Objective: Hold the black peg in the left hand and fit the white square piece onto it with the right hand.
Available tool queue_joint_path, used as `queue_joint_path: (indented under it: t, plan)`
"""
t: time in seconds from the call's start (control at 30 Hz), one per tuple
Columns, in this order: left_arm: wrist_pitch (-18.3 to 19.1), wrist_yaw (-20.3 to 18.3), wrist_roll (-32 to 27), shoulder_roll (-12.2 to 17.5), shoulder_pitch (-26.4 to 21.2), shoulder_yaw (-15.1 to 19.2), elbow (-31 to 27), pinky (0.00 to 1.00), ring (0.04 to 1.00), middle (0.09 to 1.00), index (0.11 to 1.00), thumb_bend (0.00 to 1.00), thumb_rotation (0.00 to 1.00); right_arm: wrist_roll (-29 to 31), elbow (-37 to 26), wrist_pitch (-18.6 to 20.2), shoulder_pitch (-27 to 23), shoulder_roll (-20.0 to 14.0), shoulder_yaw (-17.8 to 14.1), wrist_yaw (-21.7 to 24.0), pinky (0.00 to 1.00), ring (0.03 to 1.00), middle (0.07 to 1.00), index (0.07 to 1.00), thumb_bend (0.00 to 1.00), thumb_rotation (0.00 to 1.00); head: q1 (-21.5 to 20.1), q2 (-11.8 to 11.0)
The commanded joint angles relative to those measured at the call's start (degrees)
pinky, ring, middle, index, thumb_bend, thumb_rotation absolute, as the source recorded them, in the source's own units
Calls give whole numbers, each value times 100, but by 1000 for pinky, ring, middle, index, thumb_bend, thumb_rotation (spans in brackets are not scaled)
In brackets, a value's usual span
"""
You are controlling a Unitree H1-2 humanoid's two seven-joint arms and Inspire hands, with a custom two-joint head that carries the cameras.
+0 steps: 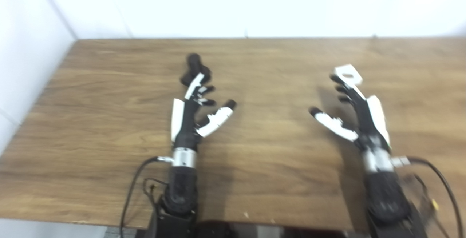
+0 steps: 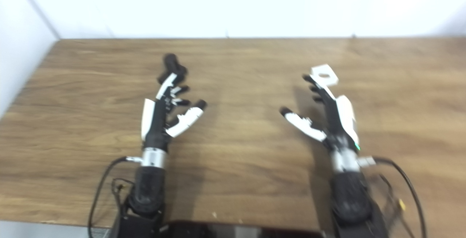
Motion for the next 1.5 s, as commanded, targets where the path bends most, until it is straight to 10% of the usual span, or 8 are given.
queue_joint_path:
  t: [0.0, 0.37, 0.57, 1.47]
  plan:
    - [-25, 155, 281, -33, 7, -73, 182, 646, 813, 876, 877, 723, 432, 145, -69, -266, -43, -182, -155, -20, 784, 847, 880, 846, 734, 450, 186, -42]
    - [44, 413, 451, -130, -51, -117, 273, 669, 827, 893, 865, 735, 388, 389, 127, -556, -50, -310, -246, -36, 760, 826, 867, 835, 710, 387, 279, -71]
    - [156, 554, 526, -66, -138, -18, 251, 872, 939, 921, 853, 729, 409, 346, 180, -572, -77, -330, -217, -45, 714, 804, 851, 841, 731, 433, 269, -106]
    - [933, 1139, 1734, 957, -1167, 360, 753, 840, 965, 958, 777, 789, 403, 394, 203, -426, -191, -363, -237, 65, 694, 776, 845, 832, 715, 412, 159, -159]
